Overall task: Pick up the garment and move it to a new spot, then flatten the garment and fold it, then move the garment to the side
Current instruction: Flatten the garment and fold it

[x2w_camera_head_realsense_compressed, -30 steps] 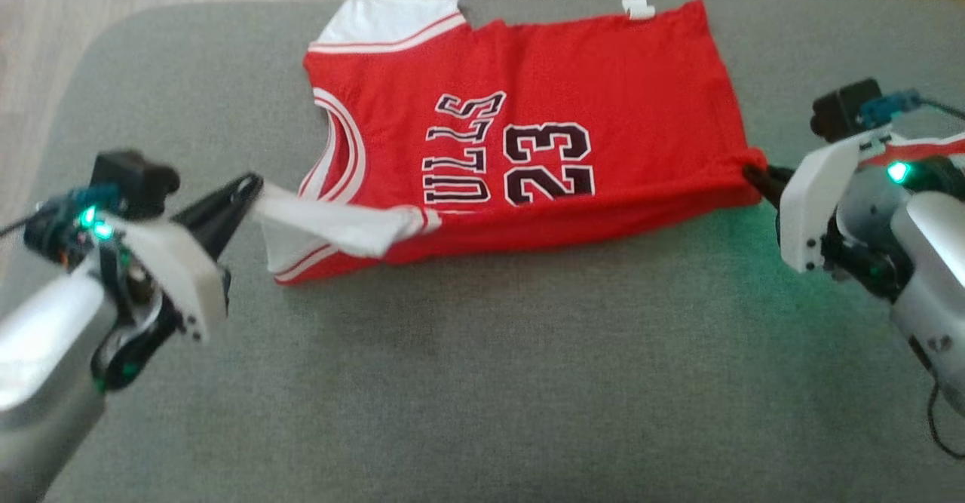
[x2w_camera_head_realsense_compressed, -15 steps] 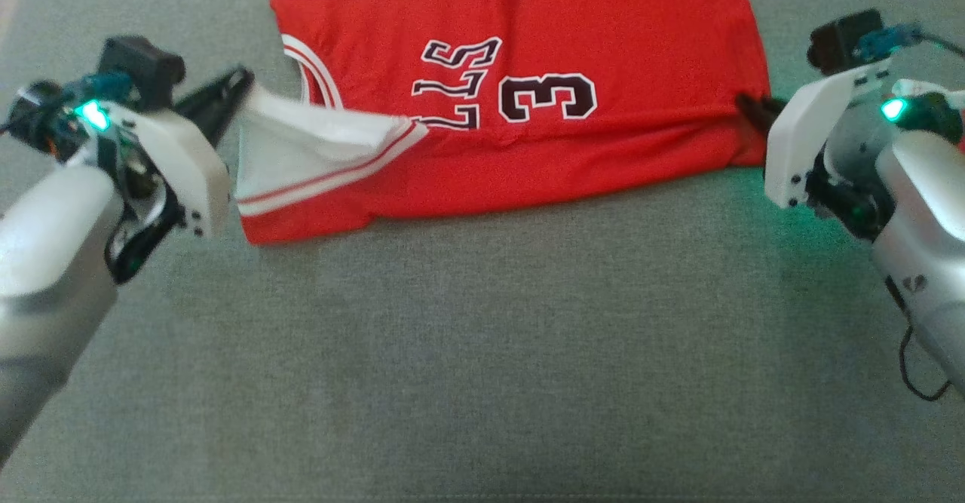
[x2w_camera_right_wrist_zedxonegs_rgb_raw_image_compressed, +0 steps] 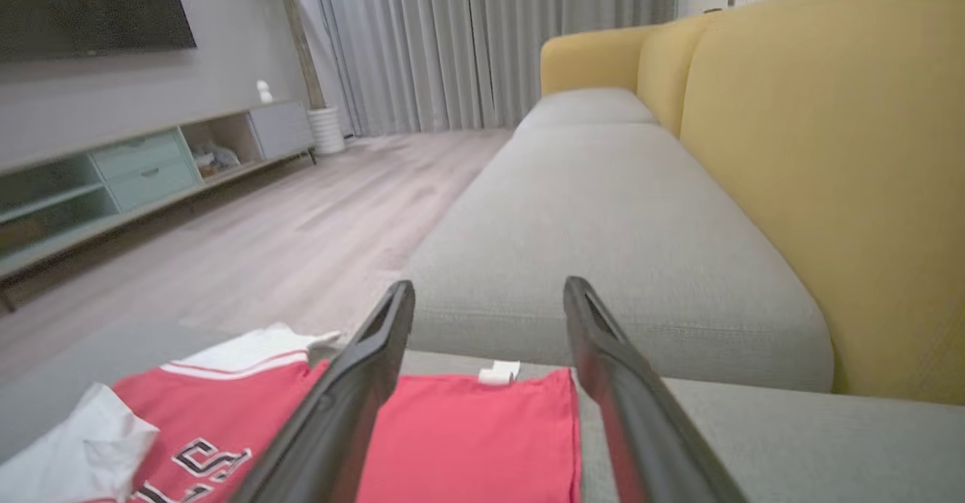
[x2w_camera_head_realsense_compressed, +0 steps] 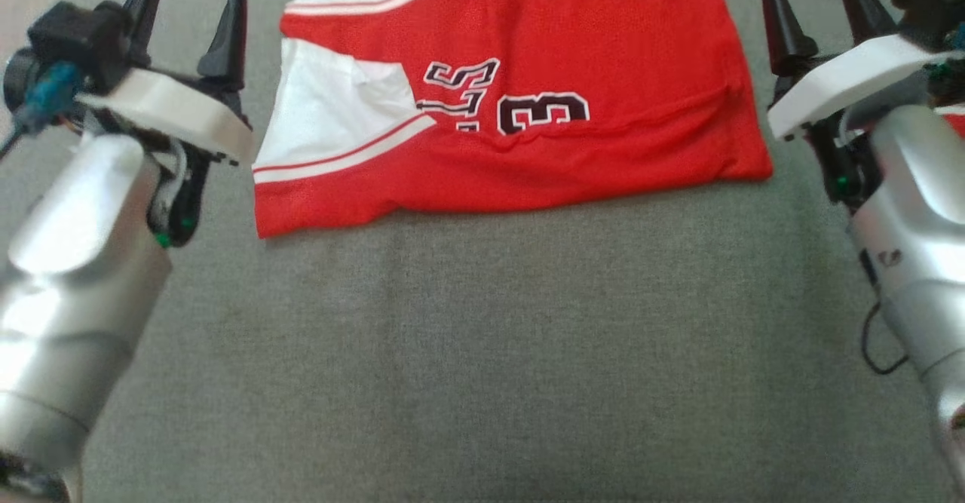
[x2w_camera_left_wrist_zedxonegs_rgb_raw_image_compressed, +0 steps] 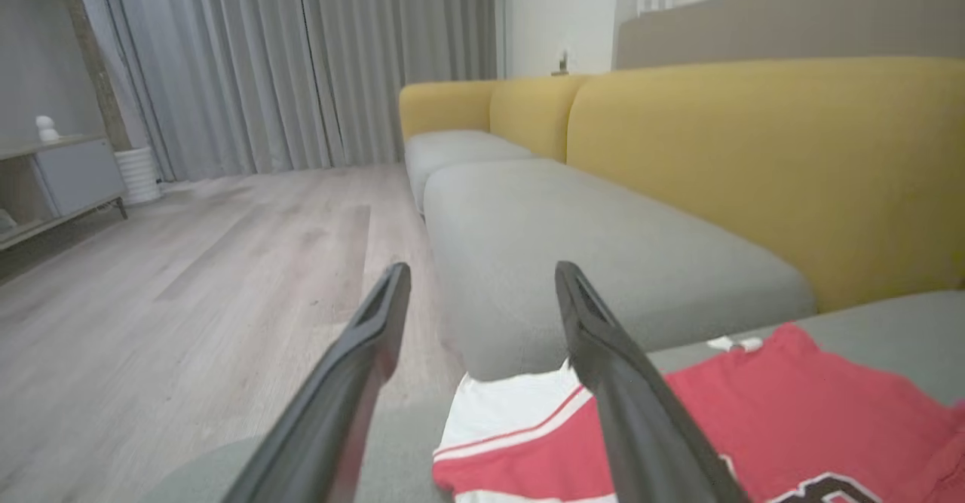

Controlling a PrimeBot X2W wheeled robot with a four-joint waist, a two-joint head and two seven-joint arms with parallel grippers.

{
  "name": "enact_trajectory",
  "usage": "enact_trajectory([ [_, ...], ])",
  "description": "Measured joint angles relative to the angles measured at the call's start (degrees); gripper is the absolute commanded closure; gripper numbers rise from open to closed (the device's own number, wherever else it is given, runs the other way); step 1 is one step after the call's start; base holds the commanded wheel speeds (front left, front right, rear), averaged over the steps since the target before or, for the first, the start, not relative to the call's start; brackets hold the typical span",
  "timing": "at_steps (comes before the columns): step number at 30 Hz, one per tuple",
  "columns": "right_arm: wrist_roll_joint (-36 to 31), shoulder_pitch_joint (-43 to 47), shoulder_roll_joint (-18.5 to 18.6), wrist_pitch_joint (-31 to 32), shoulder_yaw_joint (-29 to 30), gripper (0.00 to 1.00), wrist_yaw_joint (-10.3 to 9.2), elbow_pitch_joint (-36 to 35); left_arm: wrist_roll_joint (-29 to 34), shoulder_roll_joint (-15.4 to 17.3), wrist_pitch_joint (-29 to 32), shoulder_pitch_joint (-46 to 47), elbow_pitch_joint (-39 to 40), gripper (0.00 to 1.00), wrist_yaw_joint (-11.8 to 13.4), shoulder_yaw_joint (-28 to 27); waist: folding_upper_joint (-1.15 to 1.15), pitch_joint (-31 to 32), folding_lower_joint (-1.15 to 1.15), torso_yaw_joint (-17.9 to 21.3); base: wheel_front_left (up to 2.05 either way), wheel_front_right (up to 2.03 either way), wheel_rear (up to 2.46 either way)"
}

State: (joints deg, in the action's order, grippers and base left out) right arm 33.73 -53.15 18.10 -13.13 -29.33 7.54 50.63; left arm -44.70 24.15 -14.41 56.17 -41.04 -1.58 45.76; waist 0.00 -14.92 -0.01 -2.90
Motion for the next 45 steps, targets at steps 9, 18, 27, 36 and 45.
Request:
enact_trajectory([
  [9,-15.7,18.6,-10.2,-1.3,19.3,0.0,0.0,-18.4,10.0,-2.7,-0.3,-25.7,22.5,0.0,9.3,-20.0,0.0,5.7,-0.01,0.8,0.0,0.0,0.0],
  [18,-22.1,40.8,-14.5,-1.3,24.3,0.0,0.0,-29.2,18.7,-10.2,-0.3,-46.8,31.0,0.0,8.2,-28.1,0.0,8.4,-0.01,1.3,0.0,0.0,0.0],
  [27,-23.5,42.0,-14.9,-1.3,22.3,0.0,0.0,-32.0,26.6,-11.6,-0.3,-46.5,25.2,0.0,4.7,-31.3,0.0,5.5,0.01,2.3,0.0,0.0,0.0],
  [36,-23.8,40.7,-15.0,-1.3,22.1,0.0,0.0,-32.8,26.7,-11.0,2.0,-35.3,6.6,0.0,3.1,-31.8,0.0,0.7,0.01,4.0,0.0,0.0,0.0],
  [45,-24.3,39.6,-15.0,-1.3,22.7,0.0,0.0,-32.7,27.6,-9.2,4.1,-24.8,-6.9,0.0,2.4,-32.2,0.0,-4.5,0.01,6.2,0.0,0.0,0.0],
])
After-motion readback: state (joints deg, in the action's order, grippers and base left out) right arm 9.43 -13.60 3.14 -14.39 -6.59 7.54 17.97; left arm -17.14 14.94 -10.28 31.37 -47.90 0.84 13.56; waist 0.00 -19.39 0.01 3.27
